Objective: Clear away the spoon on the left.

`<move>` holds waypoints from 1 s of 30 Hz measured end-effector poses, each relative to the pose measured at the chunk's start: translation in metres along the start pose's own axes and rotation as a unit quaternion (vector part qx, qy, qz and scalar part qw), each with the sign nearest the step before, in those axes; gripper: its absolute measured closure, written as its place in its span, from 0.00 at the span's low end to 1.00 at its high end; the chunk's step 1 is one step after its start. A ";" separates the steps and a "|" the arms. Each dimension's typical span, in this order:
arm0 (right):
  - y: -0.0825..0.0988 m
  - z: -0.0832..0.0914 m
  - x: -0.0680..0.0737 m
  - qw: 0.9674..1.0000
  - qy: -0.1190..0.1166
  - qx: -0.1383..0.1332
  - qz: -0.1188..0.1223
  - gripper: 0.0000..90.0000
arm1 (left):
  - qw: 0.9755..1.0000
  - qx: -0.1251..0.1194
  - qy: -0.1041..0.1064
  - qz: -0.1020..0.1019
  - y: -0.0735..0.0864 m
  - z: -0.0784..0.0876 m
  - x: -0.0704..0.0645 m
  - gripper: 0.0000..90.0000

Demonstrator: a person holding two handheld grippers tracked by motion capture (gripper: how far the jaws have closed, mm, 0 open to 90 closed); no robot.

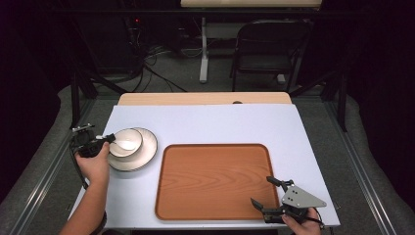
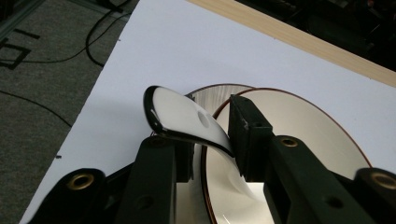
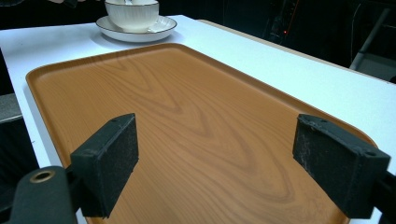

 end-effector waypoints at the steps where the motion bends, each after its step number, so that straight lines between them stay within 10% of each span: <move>1: 0.000 0.000 0.000 1.000 0.000 0.000 0.000 0.16 | 1.000 -0.004 -0.001 -0.001 -0.001 0.001 -0.001 0.81; 30: 0.000 0.000 0.000 1.000 0.000 0.000 0.000 0.16 | 1.000 0.009 0.012 -0.002 -0.022 0.019 -0.016 0.94</move>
Point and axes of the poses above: each handheld gripper's, and its own axes: z roughly backward along the jaws, y roughly out of its underside, x roughly to its left, the point moved 4 cm from there along -z, roughly forward along the jaws, and after that the axes turned 12 degrees about z, right-handed, at the moved point
